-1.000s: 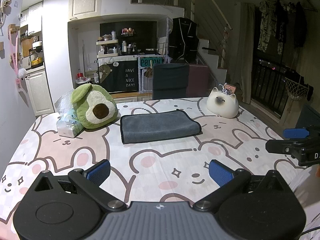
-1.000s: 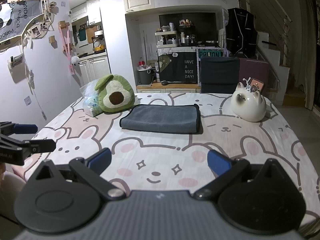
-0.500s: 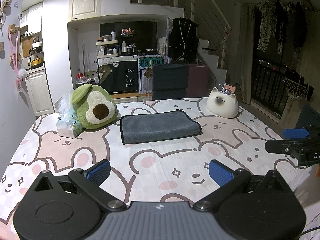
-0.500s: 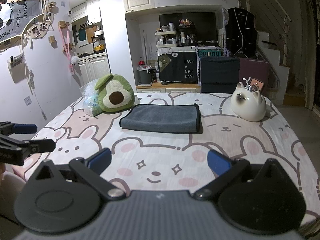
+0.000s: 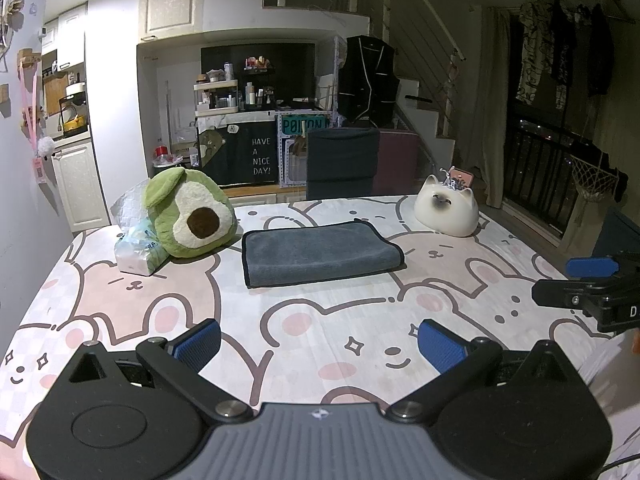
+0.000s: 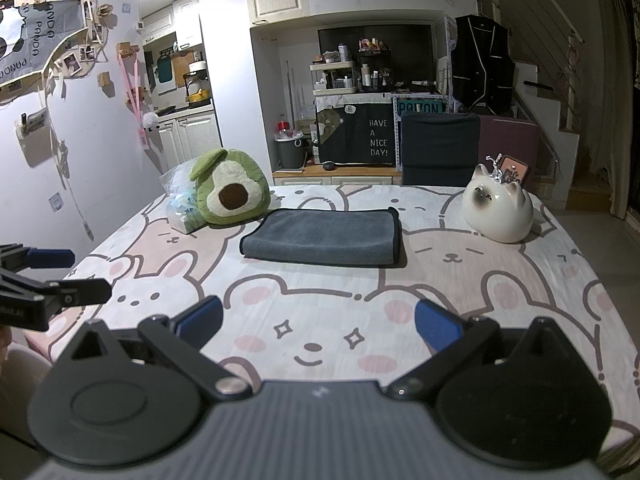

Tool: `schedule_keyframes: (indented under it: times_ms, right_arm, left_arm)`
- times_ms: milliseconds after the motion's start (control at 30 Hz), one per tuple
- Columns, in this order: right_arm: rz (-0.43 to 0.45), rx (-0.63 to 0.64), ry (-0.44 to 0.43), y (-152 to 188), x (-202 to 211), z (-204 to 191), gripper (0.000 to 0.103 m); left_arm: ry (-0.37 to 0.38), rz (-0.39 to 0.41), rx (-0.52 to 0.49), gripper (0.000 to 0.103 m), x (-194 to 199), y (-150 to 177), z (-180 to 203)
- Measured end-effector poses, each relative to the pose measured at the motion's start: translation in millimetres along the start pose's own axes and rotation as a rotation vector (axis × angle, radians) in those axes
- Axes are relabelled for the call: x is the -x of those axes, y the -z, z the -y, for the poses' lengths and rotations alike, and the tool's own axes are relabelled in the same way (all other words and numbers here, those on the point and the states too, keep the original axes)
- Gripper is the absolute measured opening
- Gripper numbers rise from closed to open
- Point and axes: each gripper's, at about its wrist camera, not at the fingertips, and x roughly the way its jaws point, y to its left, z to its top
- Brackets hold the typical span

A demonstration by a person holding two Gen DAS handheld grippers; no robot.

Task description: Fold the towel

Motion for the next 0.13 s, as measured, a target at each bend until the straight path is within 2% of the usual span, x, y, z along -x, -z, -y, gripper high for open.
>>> schedule_keyframes:
  times_ms: [133]
  right_arm:
    - [0.0,0.0,0.0,0.0,0.0,-0.1,0.103]
  left_arm:
    - [0.0,0.001,0.0,0.103,0.0,0.1,0.0]
